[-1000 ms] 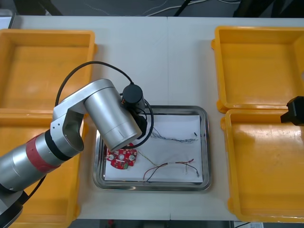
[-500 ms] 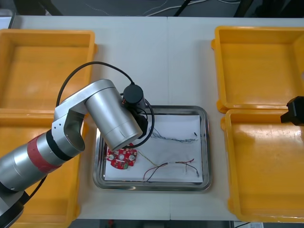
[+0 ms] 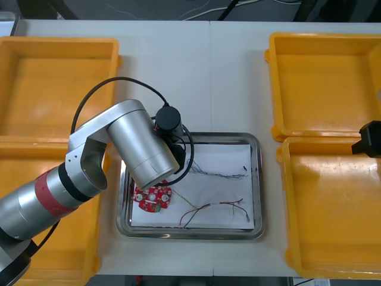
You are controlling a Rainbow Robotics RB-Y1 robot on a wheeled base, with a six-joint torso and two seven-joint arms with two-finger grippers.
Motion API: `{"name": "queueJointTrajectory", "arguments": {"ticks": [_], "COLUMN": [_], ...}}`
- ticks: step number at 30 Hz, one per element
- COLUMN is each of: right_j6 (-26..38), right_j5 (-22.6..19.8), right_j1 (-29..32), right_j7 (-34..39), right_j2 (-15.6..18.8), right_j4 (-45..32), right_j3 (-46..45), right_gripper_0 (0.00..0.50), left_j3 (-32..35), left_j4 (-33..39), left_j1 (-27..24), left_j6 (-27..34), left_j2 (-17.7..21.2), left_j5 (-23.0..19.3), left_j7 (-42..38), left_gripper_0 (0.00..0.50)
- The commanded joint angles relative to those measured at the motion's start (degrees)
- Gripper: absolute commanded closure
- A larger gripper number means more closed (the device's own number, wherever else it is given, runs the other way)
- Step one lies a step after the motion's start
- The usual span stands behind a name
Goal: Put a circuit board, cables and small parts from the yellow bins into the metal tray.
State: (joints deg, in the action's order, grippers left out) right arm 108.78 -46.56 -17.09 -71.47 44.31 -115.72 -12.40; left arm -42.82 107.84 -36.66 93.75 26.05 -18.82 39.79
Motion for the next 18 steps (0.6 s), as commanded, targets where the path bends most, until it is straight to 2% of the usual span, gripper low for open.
{"name": "queueJointTrajectory", "arguments": {"ticks": [1,11,18], "right_j6": [0.4,0.4,0.4], "right_j5": [0.4,0.4,0.4], "right_j1": [0.7,0.7,0.7], "right_j7": [-1.6,-1.6,-1.6], "right_j2": [-0.5,-0.5,-0.5], "right_j4": [-1.7,-1.7,-1.7], "right_j3": [-1.6,-1.6,-1.6], "right_gripper_0": [0.000,0.000,0.000], "left_j3": [2.7,10.7,18.4], "left_j4": [5.1,12.6,15.8], "left_j1": [1.0,0.3,-0.4], "left_j6": [4.6,12.0,15.1], "left_j2": [-0.9,2.4,8.0], "left_j5": [-2.0,-9.4,-17.8], "left_j7": [-2.2,-0.8,0.4], "left_gripper_0": [0.000,0.000,0.000]}}
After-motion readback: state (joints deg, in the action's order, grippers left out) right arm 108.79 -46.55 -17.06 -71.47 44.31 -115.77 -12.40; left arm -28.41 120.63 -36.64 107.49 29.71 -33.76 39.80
